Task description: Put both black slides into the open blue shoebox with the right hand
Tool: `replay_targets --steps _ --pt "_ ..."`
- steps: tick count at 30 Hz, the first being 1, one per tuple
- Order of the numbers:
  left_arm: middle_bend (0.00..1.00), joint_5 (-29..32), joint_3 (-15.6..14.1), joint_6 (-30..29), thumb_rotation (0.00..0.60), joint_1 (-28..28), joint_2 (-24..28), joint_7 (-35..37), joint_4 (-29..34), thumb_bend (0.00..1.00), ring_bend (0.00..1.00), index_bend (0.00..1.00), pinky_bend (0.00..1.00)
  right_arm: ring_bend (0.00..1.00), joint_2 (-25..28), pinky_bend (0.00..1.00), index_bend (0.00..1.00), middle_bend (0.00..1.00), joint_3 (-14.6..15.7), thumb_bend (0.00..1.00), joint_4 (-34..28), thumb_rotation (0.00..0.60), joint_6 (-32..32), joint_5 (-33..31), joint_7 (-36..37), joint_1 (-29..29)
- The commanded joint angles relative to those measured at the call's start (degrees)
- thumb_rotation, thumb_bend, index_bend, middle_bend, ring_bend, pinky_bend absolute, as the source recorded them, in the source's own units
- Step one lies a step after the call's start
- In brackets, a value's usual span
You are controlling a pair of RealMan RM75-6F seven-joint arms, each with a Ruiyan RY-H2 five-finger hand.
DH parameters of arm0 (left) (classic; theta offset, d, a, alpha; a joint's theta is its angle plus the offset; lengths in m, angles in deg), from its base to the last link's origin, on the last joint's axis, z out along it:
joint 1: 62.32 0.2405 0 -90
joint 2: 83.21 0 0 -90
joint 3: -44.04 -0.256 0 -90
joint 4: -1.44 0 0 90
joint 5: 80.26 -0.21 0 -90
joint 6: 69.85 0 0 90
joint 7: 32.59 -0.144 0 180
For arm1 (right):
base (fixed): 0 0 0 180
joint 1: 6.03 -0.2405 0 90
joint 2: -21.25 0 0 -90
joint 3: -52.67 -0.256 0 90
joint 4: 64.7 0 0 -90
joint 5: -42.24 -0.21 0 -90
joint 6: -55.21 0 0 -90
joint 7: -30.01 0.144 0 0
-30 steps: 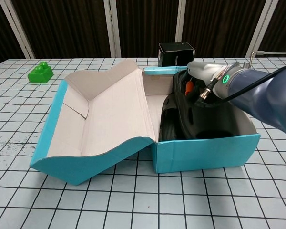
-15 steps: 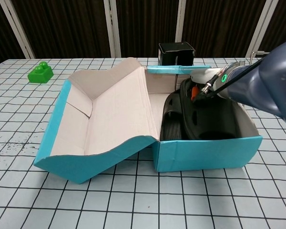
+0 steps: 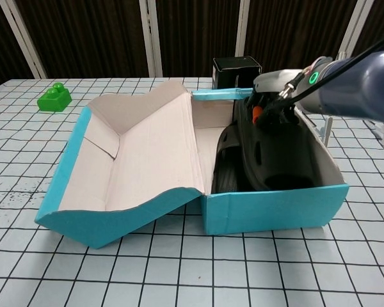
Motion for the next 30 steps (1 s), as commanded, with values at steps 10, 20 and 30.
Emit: replay_targets --steps 10,20,30 --pt "0.00 0.2 0.0 0.3 0.600 -0.1 -0.1 -0.1 -0.1 0.21 0.00 0.07 0.07 0.41 4.1 0.69 0.46 0.29 -3.4 0.64 -5.4 0.600 -1.3 6.2 9.7 3.0" --pt "0.00 0.3 0.0 0.6 0.600 -0.1 0.1 0.2 -0.1 0.21 0.00 0.07 0.07 0.39 13.1 0.67 0.45 0.28 -4.3 0.64 -16.2 0.600 -3.0 16.5 20.6 11.1" --pt "0.00 0.1 -1.0 1.8 0.600 0.1 1.9 -0.3 1.4 0.21 0.00 0.07 0.07 0.32 29.4 0.36 0.41 0.27 14.8 0.61 -28.5 0.600 -8.6 47.3 27.0 30.8"
